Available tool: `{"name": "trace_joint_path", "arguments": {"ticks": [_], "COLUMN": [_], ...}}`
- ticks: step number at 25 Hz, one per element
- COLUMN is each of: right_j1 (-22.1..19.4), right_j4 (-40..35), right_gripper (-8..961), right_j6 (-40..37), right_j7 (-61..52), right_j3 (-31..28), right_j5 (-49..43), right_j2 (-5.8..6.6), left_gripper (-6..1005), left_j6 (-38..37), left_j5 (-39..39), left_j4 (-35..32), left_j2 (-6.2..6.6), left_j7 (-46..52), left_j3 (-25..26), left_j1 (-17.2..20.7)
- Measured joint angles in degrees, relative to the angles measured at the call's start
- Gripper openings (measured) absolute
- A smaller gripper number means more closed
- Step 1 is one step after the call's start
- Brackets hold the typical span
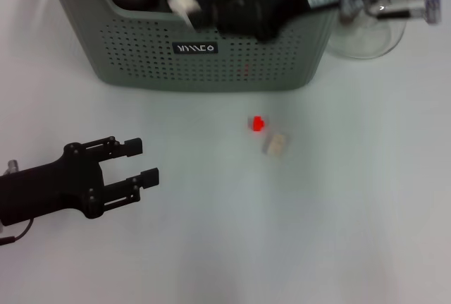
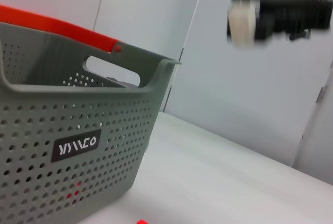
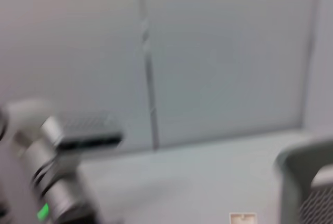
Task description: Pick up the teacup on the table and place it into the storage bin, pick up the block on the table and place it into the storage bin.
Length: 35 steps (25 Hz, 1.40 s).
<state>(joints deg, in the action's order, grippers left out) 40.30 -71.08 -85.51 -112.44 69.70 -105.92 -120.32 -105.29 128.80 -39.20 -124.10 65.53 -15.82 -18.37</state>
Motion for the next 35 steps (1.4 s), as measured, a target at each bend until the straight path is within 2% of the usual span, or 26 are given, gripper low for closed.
{"name": "trace_joint_path", "arguments": {"ticks": [2, 7, 9, 12, 14, 15, 19, 23, 27, 29, 33, 34, 35], "right_j1": [0.74, 2.85, 4.85, 8.9, 13.5, 13.5, 18.96, 20.2, 19.32, 17.56, 9.62, 3.59, 3.59], "right_j4": [0.1, 1.81, 3.91, 8.12, 13.82, 13.82, 22.13, 23.72, 22.35, 19.81, 9.28, 3.69, 3.69], "right_gripper": [206, 207, 207, 208, 208, 208, 209, 209, 210, 259, 358, 383, 407], "right_j6": [5.01, 23.33, 29.29, 32.83, 35.35, 35.35, 38.0, 37.74, 37.5, 37.47, 36.85, 33.88, 33.88], "right_j7": [-0.15, -4.98, -8.5, -13.16, -16.34, -16.34, -16.54, -16.22, -16.11, -16.11, -14.95, -10.58, -10.58], "right_j3": [1.0, 5.23, 5.62, 4.54, 2.83, 2.83, 1.42, 1.34, 1.7, 1.46, 1.2, 1.0, 1.0], "right_j5": [0.78, -0.25, -2.54, -7.36, -12.85, -12.85, -15.15, -15.22, -15.23, -14.92, -9.56, -1.54, -1.54], "right_j2": [-0.13, -0.04, 0.05, 0.16, 0.22, 0.22, 0.32, 0.56, 0.75, 0.64, 0.11, 0.22, 0.22], "left_gripper": [632, 632, 632, 632, 632, 632, 633, 633, 633, 633, 633, 632, 632], "left_j6": [0.0, -0.07, -0.15, -0.21, -0.21, -0.21, -0.05, 0.0, 0.01, 0.01, -0.02, 0.0, 0.0], "left_j5": [-0.02, -0.04, -0.04, -0.05, -0.05, -0.05, 0.0, 0.08, 0.01, -0.02, -0.02, -0.01, 0.0], "left_j4": [0.0, 0.0, 0.0, 0.0, 0.01, 0.01, 0.08, 0.09, 0.09, 0.09, 0.09, 0.09, 0.09], "left_j2": [0.0, 0.0, 0.0, 0.0, 0.0, 0.0, 0.0, 0.0, 0.0, 0.0, -0.01, 0.0, -0.01], "left_j7": [0.03, 0.11, 0.12, 0.13, 0.13, 0.13, 0.12, 0.12, 0.12, 0.12, 0.11, 0.1, 0.04], "left_j3": [0.0, 0.0, 0.0, -0.01, -0.11, -0.11, -0.16, -0.07, -0.03, -0.09, -0.11, -0.09, -0.04], "left_j1": [-0.14, -0.18, -0.18, -0.25, -0.47, -0.47, -0.71, -0.71, -0.79, -0.87, -0.89, -0.87, -0.82]}}
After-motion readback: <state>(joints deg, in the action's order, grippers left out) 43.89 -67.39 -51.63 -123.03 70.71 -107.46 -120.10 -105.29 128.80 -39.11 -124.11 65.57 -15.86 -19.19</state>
